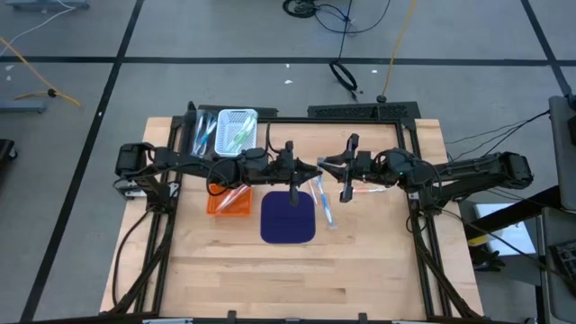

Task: Pick & Place Toothbrushes
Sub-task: Put the violet toothbrush into the black bin

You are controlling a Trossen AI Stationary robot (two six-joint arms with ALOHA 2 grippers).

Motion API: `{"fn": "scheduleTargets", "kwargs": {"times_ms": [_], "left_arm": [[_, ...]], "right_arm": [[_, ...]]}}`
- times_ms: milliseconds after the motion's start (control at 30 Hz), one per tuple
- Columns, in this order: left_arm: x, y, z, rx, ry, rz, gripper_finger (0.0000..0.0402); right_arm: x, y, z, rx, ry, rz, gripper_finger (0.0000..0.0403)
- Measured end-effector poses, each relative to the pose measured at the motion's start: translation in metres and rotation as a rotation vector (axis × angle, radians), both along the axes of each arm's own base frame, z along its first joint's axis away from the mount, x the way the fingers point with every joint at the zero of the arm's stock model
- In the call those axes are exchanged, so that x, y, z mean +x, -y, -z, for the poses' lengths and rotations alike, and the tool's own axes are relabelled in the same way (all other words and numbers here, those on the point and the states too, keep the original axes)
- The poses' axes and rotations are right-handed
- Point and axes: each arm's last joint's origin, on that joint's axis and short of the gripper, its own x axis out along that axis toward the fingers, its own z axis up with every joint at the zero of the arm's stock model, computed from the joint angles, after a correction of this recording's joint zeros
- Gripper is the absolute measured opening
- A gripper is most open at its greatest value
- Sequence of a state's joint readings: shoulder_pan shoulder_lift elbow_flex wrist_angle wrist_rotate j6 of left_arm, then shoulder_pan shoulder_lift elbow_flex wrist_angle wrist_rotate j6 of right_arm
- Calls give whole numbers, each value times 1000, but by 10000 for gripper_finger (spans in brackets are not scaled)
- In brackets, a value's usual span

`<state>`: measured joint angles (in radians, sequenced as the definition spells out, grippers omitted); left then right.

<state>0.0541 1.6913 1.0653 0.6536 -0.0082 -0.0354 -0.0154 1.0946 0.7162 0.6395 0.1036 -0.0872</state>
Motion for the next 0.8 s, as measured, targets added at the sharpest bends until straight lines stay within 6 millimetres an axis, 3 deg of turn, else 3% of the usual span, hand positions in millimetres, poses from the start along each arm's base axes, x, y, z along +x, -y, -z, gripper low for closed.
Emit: {"fn": "scheduleTargets", "kwargs": {"times_ms": [233,400,600,800], "left_arm": [[0,0,2,-28,-18,-3,4],[-11,-2,-5,-25,-108,-93,3],[-39,-1,-21,-35,-264,-165,2],[-75,4,-31,-29,-447,-303,1]], "right_arm": [[0,0,1,0,-8,0,97],[-1,0,2,-3,-39,5,132],[-5,0,7,1,-117,-1,162],[-5,0,15,40,-202,-4,168]]}}
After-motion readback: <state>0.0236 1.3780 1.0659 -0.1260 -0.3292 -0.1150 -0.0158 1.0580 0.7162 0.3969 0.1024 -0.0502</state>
